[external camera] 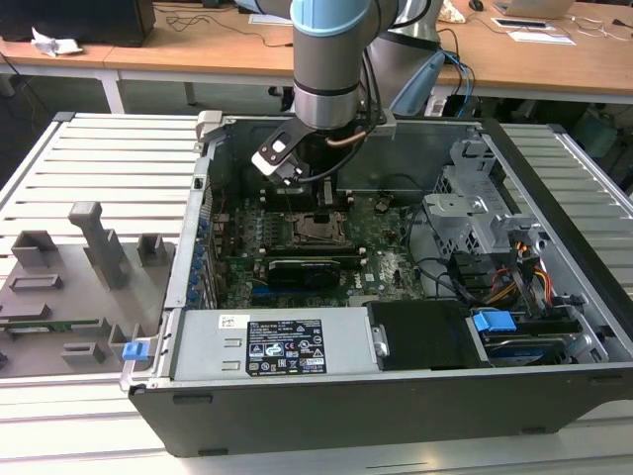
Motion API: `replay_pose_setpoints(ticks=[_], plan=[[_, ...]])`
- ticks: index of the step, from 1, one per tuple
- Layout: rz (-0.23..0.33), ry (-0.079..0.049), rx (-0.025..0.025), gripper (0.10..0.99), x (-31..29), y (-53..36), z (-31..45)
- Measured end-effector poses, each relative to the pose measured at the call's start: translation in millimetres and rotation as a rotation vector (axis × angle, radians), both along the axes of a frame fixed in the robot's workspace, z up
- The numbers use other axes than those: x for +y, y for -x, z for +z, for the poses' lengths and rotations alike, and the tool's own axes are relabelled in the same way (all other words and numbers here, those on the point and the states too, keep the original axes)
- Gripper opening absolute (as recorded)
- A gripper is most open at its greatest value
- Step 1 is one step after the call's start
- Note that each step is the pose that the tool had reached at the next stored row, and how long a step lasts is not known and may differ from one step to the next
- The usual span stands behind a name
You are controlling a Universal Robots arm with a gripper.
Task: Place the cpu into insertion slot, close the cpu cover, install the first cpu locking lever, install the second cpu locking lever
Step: 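Install the first cpu locking lever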
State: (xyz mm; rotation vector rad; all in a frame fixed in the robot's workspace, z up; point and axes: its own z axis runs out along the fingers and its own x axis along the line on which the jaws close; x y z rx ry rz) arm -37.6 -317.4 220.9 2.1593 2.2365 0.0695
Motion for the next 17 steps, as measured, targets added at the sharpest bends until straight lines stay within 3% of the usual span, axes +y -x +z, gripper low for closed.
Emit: replay_pose_setpoints(ticks=[17], plan=[[0.000,0.000,0.0002,0.106,0.0,0.0,3.2]])
